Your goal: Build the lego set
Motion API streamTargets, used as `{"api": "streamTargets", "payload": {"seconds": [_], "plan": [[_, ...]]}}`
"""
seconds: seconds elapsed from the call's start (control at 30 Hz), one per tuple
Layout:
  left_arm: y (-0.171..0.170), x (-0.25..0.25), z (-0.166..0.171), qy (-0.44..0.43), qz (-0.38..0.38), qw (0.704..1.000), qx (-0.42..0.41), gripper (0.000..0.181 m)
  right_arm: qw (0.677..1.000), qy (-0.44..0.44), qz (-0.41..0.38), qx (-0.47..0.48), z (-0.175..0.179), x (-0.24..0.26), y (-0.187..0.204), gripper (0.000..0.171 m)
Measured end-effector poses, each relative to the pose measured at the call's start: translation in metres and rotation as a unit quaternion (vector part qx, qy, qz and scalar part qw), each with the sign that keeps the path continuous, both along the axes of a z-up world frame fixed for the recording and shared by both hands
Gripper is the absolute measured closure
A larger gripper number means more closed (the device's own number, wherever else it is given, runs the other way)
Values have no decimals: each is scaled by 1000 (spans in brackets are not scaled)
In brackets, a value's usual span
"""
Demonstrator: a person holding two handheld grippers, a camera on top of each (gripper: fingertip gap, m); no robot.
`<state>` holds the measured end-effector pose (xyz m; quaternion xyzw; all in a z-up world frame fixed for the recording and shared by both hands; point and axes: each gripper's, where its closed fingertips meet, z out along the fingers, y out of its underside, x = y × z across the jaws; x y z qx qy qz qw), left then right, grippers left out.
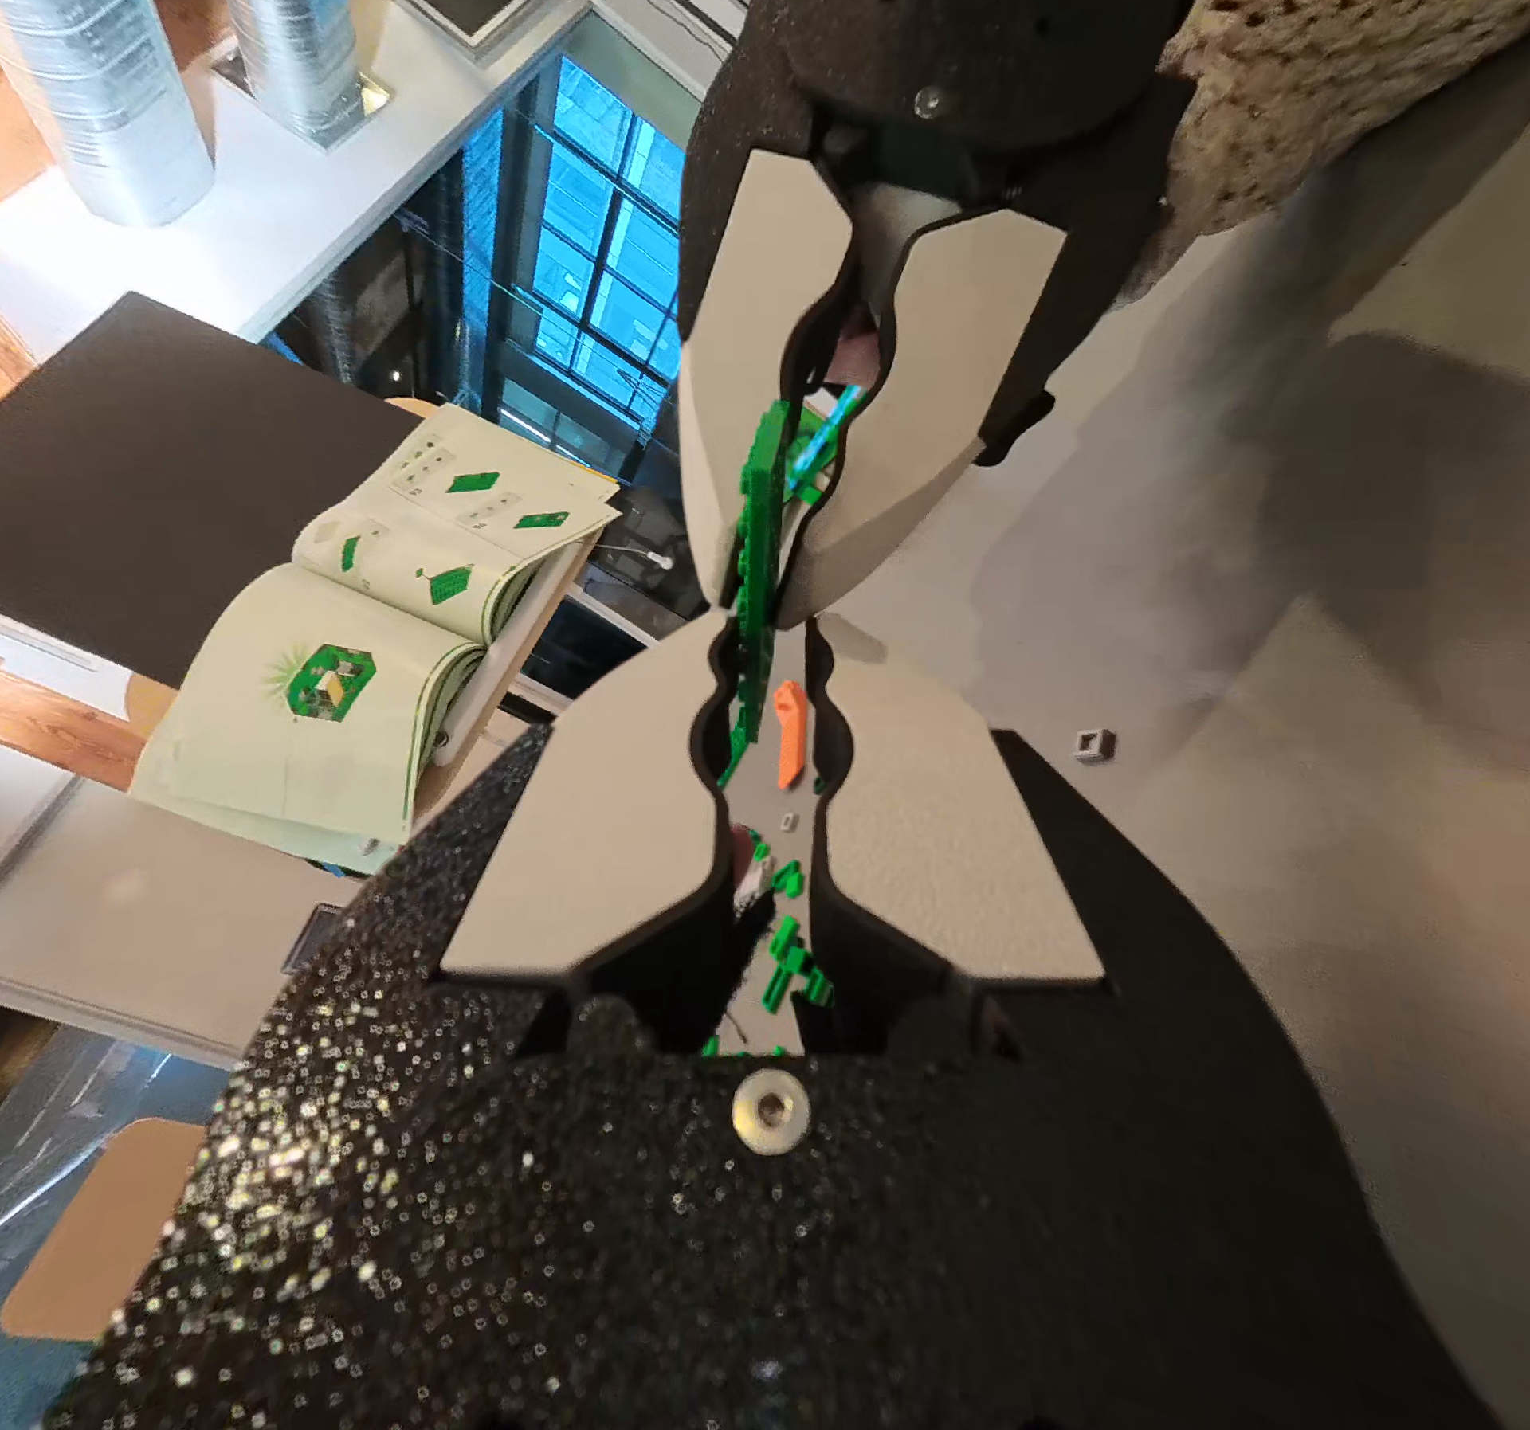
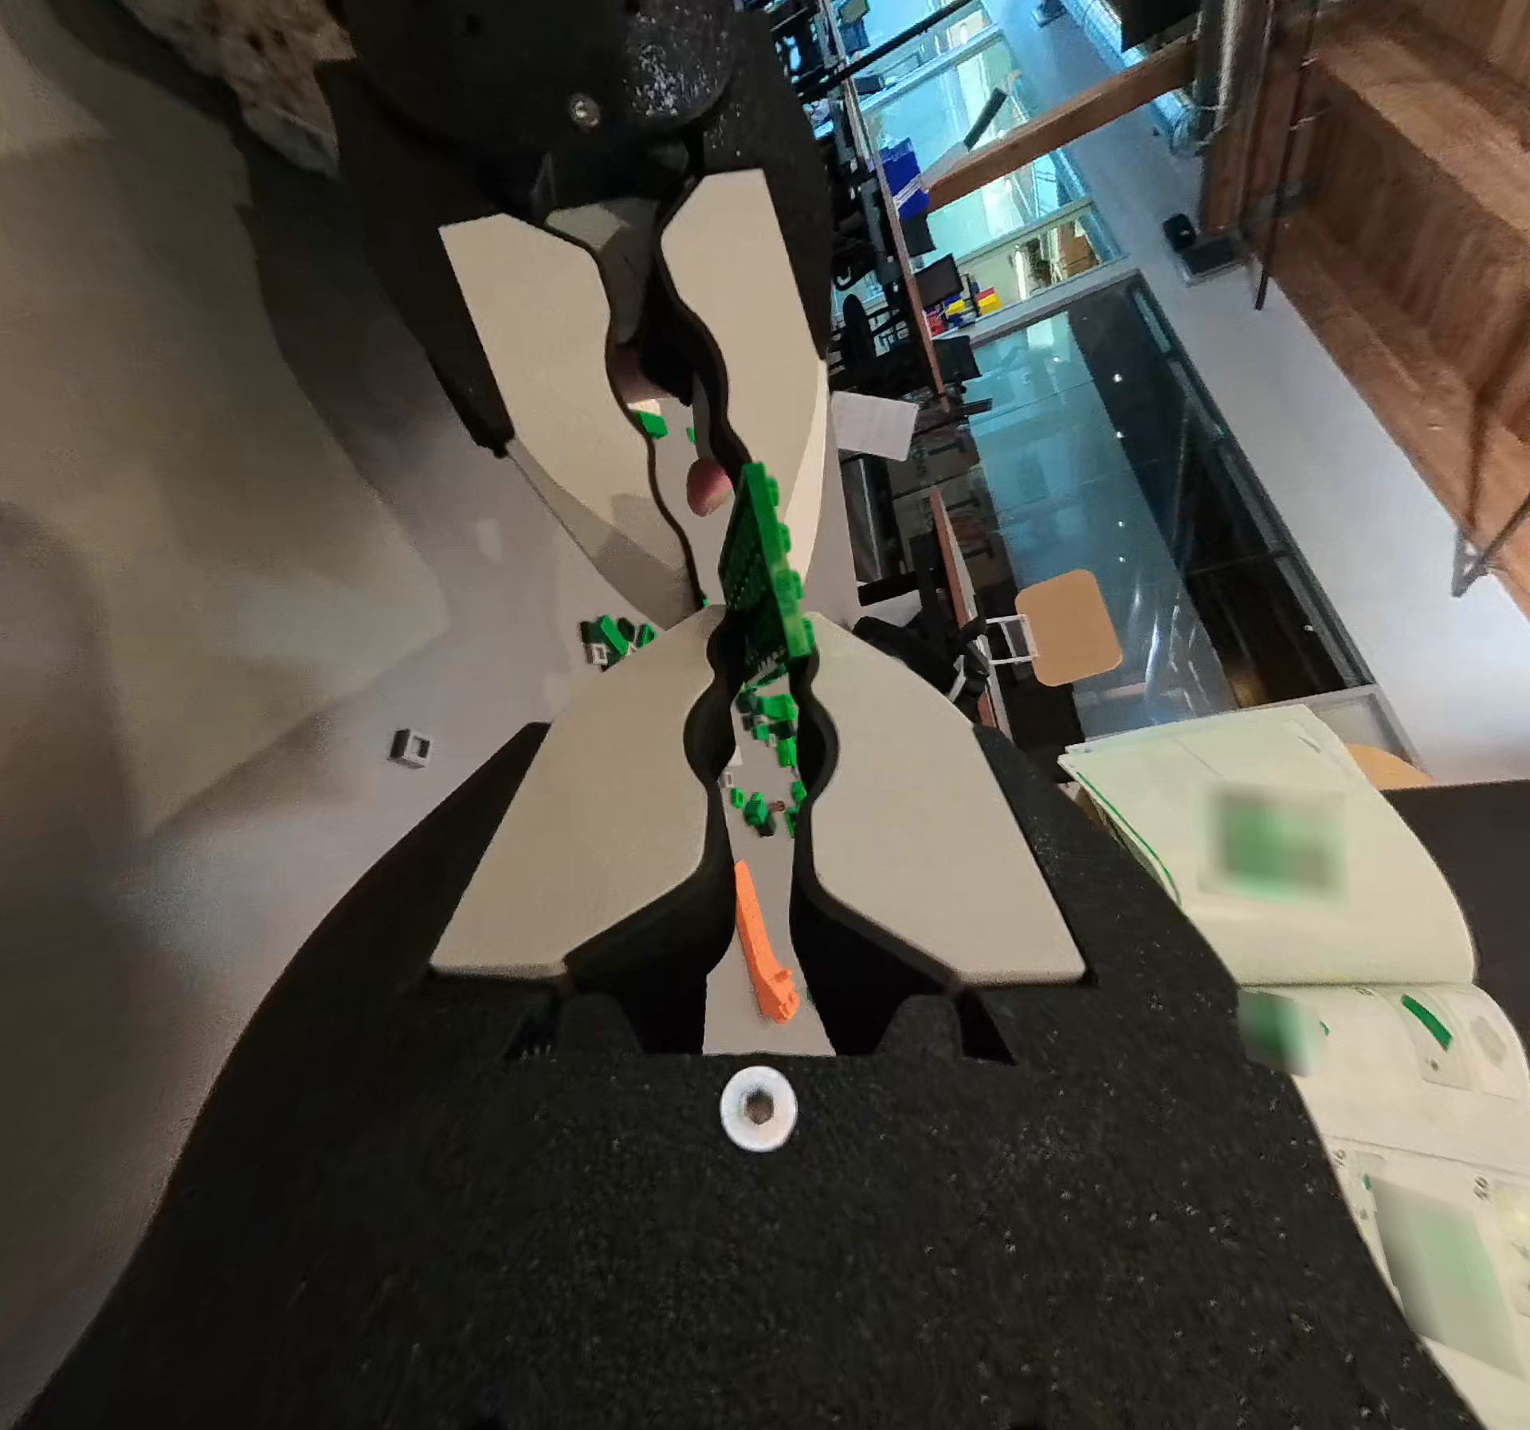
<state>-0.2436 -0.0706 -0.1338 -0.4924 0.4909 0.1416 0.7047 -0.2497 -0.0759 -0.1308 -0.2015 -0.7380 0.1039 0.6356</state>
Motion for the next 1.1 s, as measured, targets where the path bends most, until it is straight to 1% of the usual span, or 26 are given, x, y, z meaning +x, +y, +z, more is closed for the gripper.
{"api": "streamTargets", "payload": {"seconds": [0.2, 0.33, 0.37, 0.5, 0.63, 0.77, 1.1], "plan": [[1, 0, 2, -1, 4, 1000, 9, 165, 1000, 2, -2, 18, 0, 1, 0, 164], [4, -4, 6, 6, 23, 999, 37, 153, 999, -1, -9, 42, -1, 1, 3, 165], [3, -5, 8, 17, 28, 998, 50, 153, 999, -2, -11, 50, -2, 1, 3, 165], [1, -7, 7, 87, 39, 989, 109, 173, 995, 4, -7, 103, -1, 2, 0, 165], [-3, -5, 8, 128, 45, 980, 144, 176, 986, 15, -6, 163, 2, 4, -3, 165], [-6, -4, 11, 138, 46, 977, 158, 178, 981, 35, -6, 189, 6, 4, -5, 164], [-7, -3, 11, 116, 33, 983, 136, 177, 980, 55, 4, 191, 6, 3, -7, 161]]}}
